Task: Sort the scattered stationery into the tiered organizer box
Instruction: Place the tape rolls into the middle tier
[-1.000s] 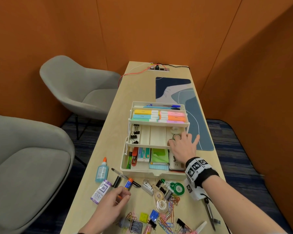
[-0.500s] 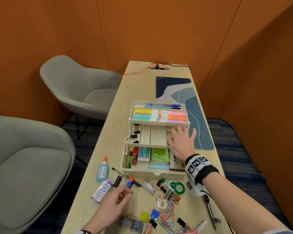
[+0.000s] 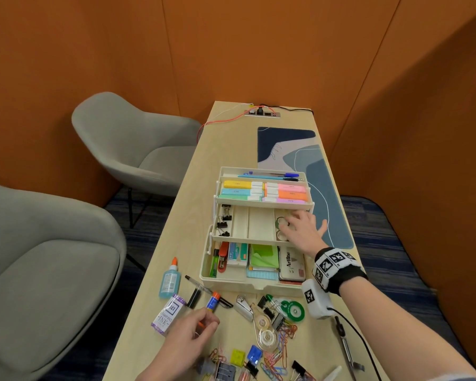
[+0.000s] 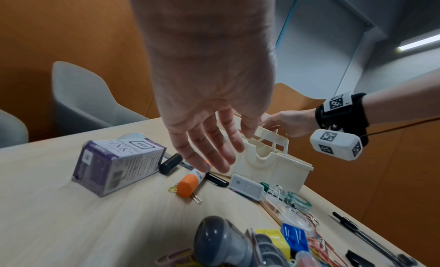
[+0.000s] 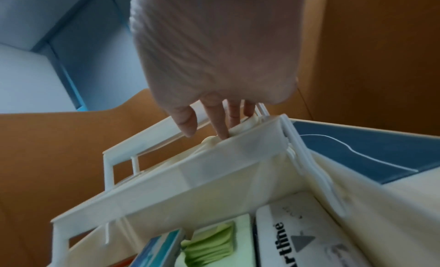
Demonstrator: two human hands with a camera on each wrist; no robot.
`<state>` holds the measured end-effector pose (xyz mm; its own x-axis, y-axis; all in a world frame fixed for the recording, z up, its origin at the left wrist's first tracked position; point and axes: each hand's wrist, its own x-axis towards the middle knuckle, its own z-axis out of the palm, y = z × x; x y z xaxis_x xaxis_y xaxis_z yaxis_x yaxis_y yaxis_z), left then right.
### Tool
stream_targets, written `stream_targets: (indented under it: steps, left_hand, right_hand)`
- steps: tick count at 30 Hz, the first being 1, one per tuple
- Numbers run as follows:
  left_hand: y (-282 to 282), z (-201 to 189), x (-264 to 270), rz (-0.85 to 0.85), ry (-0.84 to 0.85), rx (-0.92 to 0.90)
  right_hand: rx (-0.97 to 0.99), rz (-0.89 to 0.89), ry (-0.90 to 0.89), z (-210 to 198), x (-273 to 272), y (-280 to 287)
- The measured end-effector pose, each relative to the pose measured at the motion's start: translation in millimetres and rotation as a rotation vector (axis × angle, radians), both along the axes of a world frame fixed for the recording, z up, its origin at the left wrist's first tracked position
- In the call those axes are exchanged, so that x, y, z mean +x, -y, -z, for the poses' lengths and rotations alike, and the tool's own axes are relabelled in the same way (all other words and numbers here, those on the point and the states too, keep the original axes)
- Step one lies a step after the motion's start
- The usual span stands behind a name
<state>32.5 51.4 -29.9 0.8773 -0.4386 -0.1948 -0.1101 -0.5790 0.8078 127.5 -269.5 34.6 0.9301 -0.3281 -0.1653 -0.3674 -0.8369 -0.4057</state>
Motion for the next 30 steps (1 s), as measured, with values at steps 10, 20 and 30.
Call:
stream_targets:
  steps: [10,20,30]
  left_hand:
    - [8.4,-9.2,-4.5,0.06,0.032,0.067]
    - [17.8,-1.5,-20.6,0.166,-0.024,0.065]
    - [3.2,-4.0,-26.5,0.113,-0.04,0.057]
  right_hand:
    - [-0.013,-0.003,0.231,-11.5,-30.5,-14.0]
    - [-0.154,-0.297,0.013,88.2,-162.3,-50.0]
    - [0.125,-0.092,-0.018,91.6,-161.5,-37.4]
